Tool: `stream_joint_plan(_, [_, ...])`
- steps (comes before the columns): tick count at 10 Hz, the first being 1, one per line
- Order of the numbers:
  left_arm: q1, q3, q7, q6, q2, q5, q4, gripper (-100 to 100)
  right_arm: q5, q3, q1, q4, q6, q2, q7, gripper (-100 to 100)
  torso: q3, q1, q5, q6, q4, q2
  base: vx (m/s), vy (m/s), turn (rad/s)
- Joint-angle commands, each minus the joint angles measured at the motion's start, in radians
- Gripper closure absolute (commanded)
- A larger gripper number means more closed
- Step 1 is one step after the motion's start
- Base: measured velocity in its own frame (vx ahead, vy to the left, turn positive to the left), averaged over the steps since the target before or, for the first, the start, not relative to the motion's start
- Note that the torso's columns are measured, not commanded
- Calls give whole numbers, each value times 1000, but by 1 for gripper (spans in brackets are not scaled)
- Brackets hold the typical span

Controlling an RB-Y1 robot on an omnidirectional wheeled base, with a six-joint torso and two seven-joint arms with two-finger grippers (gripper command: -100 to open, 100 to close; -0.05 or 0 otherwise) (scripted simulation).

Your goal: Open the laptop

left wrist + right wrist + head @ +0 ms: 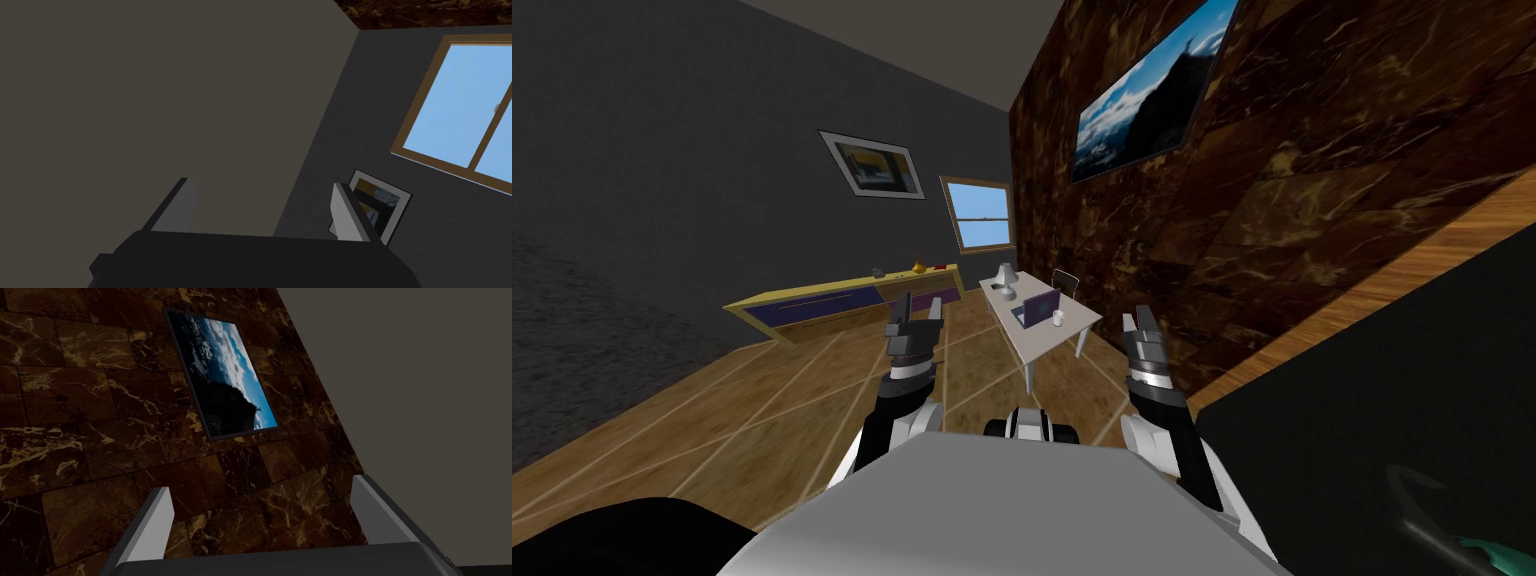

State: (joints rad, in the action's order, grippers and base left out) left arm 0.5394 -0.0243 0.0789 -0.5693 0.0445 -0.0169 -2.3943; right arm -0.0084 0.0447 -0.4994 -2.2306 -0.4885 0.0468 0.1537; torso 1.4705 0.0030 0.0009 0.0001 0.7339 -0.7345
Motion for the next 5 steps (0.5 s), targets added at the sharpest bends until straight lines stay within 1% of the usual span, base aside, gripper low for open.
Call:
stream_joint_plan(1, [0, 0, 0, 0, 0, 0, 0, 0, 41, 20, -33, 12, 31, 71, 24, -100, 5, -1, 0, 0, 3, -2, 11, 94, -69])
stream_joint_plan(3, [0, 0, 0, 0, 0, 0, 0, 0, 81, 41, -69, 24, 58, 131, 48, -100, 5, -2, -1, 0, 4, -3, 16, 119, -86])
stream_joint_plan(5, [0, 0, 0, 0, 0, 0, 0, 0, 127, 66, -111, 37, 89, 196, 75, -100, 7, -3, -1, 0, 4, -2, 48, 134, -107])
